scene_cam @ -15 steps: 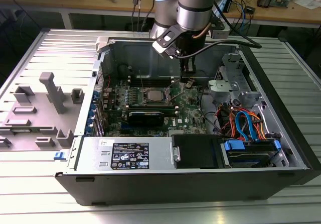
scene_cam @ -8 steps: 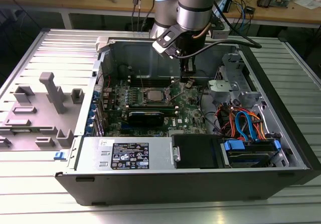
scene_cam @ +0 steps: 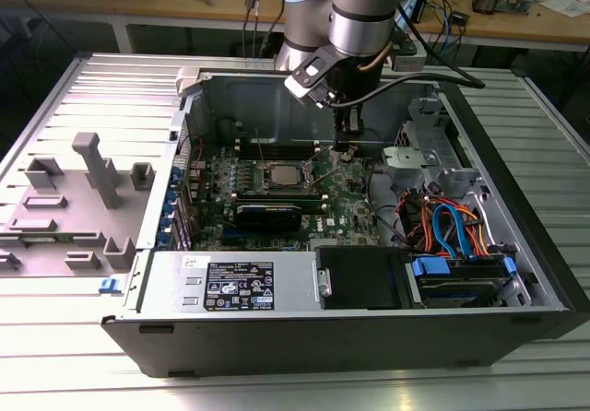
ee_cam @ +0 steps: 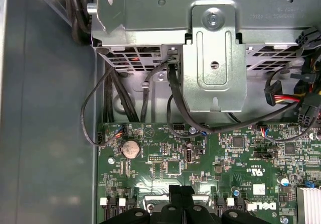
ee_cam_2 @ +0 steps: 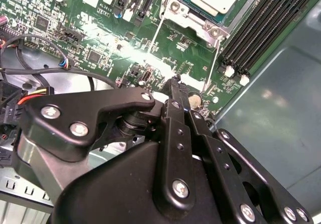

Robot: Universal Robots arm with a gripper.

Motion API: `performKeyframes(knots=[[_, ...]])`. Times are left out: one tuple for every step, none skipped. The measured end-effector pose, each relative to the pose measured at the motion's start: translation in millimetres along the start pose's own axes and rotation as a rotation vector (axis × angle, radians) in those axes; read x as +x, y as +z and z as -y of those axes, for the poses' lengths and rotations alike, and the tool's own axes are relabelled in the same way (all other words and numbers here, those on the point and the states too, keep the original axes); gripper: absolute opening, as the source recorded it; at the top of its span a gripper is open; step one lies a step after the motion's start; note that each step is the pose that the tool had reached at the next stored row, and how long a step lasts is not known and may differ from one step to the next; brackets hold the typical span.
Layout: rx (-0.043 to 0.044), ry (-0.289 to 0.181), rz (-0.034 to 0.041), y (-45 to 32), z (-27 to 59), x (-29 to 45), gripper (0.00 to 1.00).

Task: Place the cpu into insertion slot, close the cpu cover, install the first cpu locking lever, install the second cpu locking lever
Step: 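Close the cpu cover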

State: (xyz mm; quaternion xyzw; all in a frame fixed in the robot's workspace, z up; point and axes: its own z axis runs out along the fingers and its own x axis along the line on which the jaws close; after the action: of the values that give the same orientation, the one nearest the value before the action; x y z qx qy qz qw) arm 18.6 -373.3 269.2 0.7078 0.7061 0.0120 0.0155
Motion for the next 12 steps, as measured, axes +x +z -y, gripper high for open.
performKeyframes(knots=[[0.0001,0.000,0.0000,0.0,-0.2,0.0,0.11],[0.0000,0.000,0.0000,0.0,-0.3,0.0,0.11],[0.0000,0.000,0.0000,0.0,-0.4,0.0,0.11],[0.0000,0.000,0.0000,0.0,-0.5,0.0,0.11],[0.0000,0.000,0.0000,0.0,-0.6,0.0,0.11],[0.0000,0.000,0.0000,0.0,-0.7,0.0,0.11],[0.0000,0.000,0.0000,0.0,-0.9,0.0,0.11],[0.0000,0.000,0.0000,0.1,-1.3,0.0,0.11],[0.0001,0.000,0.0002,0.1,-1.7,0.0,0.11],[0.0000,0.000,0.0001,0.2,-2.0,0.0,0.11],[0.0001,0.000,0.0001,0.2,-2.2,0.0,0.11],[0.0000,0.000,0.0001,0.3,-2.5,0.0,0.11]])
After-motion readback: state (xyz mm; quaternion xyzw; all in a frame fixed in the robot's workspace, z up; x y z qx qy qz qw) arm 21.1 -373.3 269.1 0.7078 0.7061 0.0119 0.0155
